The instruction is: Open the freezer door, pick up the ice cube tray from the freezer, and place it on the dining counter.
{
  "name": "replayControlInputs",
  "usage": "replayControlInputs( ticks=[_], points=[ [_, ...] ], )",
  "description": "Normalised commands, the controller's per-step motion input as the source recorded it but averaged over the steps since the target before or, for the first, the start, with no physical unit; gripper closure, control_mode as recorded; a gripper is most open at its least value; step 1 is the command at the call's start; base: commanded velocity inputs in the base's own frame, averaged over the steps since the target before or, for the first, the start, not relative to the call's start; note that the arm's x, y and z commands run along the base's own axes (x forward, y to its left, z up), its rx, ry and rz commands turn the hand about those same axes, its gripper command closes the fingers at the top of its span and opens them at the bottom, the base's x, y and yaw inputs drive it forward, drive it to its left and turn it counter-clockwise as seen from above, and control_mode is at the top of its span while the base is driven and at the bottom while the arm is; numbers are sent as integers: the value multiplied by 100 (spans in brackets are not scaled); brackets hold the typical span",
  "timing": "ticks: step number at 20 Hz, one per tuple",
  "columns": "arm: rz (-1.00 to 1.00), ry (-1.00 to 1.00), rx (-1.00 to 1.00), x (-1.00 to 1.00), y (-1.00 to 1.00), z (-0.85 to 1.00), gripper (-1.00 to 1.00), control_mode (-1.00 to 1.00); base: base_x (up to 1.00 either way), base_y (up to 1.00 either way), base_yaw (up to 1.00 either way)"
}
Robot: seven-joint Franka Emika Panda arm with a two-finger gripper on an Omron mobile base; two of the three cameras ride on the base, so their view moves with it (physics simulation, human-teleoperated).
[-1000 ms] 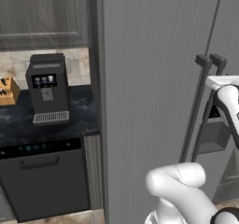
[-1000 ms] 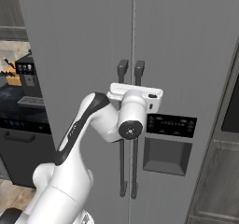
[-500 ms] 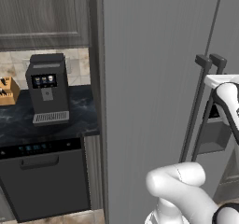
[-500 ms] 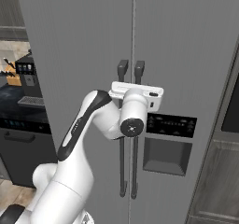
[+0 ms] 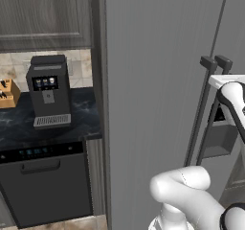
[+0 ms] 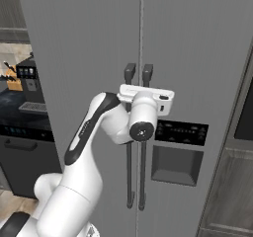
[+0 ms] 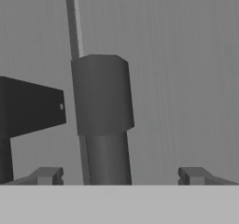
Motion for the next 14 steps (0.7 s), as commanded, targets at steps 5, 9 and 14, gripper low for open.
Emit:
replayControlInputs(
  ticks=[5, 9, 14],
  points=[
    [0, 0, 0, 1, 0, 0, -100, -100, 0, 0, 0],
    [0, 0, 0, 0, 0, 0, -100, -100, 0, 0, 0],
    [0, 0, 0, 0, 0, 0, -100, -100, 0, 0, 0]
  ],
)
